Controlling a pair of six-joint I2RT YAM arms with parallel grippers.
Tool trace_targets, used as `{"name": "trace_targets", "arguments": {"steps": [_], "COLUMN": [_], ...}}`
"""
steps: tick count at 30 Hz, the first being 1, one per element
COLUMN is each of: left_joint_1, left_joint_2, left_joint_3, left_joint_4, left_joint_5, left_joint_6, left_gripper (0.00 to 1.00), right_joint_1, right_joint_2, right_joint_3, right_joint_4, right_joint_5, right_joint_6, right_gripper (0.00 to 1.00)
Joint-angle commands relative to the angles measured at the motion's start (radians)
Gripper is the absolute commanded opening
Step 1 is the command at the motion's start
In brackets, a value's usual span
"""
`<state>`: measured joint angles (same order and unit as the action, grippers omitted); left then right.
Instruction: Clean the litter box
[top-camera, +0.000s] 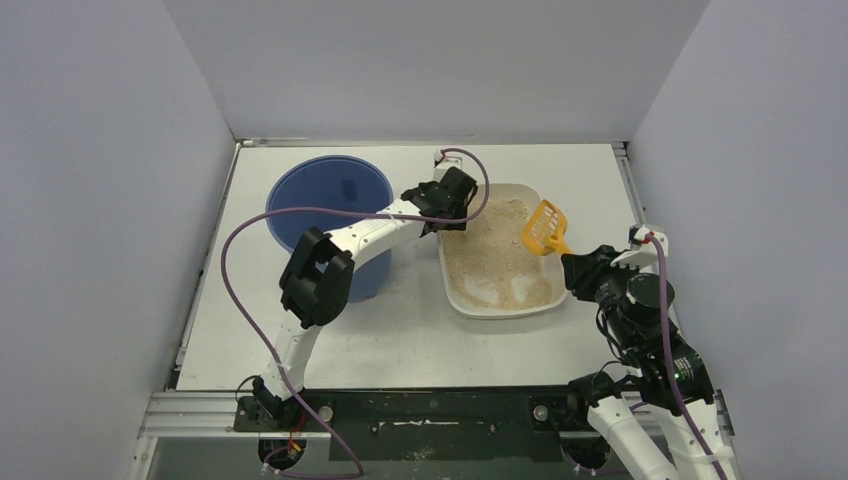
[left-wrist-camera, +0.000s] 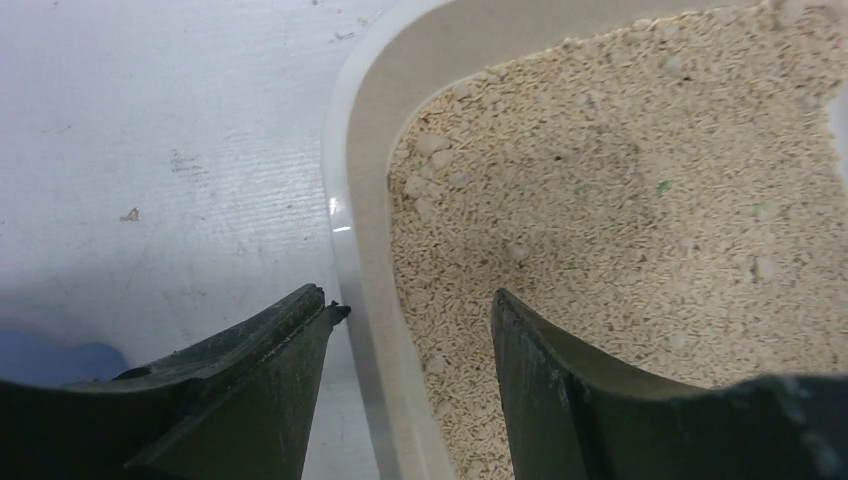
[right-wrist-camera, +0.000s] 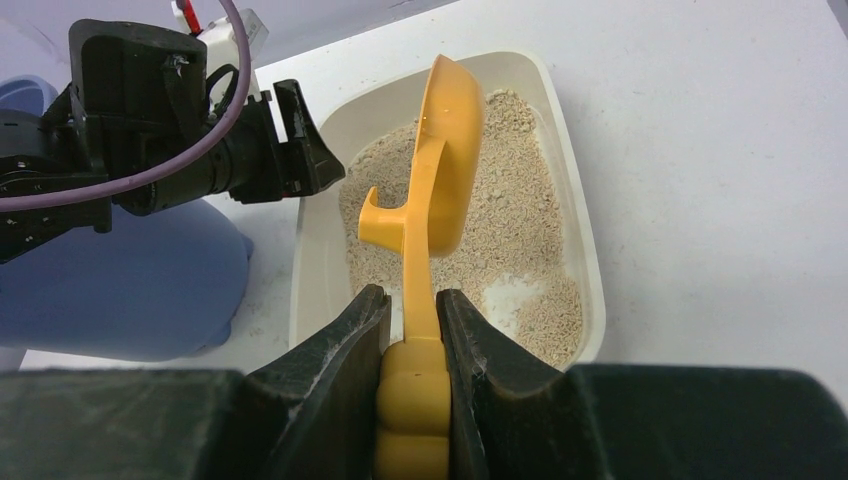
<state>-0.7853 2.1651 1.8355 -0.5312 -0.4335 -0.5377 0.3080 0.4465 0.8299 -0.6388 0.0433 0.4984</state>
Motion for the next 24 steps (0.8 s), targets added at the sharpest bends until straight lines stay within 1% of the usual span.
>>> {"name": "trace_targets", "arguments": {"steps": [1,6,9,11,16,21,22,24], "left_joint_1": [0.025,0.029,0.029,0.029,0.029,0.027,0.027,0.018], "left_joint_2": [-0.063,-0.045,-0.028,-0.025,-0.054,-0.096,-0.108,-0.129], "left_joint_3": [-0.051,-0.067,-0.064,-0.066,-0.090,-0.140,-0.155,-0.190], "left_joint_4": [0.030,0.047,0.056,0.060,0.066,0.085,0.092,0.113], "left_joint_5": [0.016,0.053,0.077,0.084,0.082,0.100,0.107,0.112], "left_joint_6": [-0.009,-0.014,-0.021,-0.022,-0.025,-0.045,-0.053,-0.071], "left_gripper": [0.58,0.58,0.53,0.48,0.30,0.03,0.00,0.00], "right_joint_1": [-0.002,-0.002,-0.002,-0.004,-0.003,-0.003,-0.003,-0.003], "right_joint_2": [0.014,0.014,0.009,0.003,-0.009,-0.018,-0.020,-0.022], "right_joint_3": [0.021,0.007,0.007,0.014,0.017,0.001,-0.002,-0.010], "right_joint_4": [0.047,0.054,0.043,0.027,0.005,-0.003,-0.006,-0.008], "right_joint_5": [-0.010,-0.023,-0.022,-0.015,-0.011,-0.031,-0.035,-0.049], "right_joint_6": [-0.008,0.004,0.007,0.005,0.006,0.023,0.030,0.042], "right_gripper": [0.00,0.00,0.00,0.00,0.00,0.00,0.00,0.00]}}
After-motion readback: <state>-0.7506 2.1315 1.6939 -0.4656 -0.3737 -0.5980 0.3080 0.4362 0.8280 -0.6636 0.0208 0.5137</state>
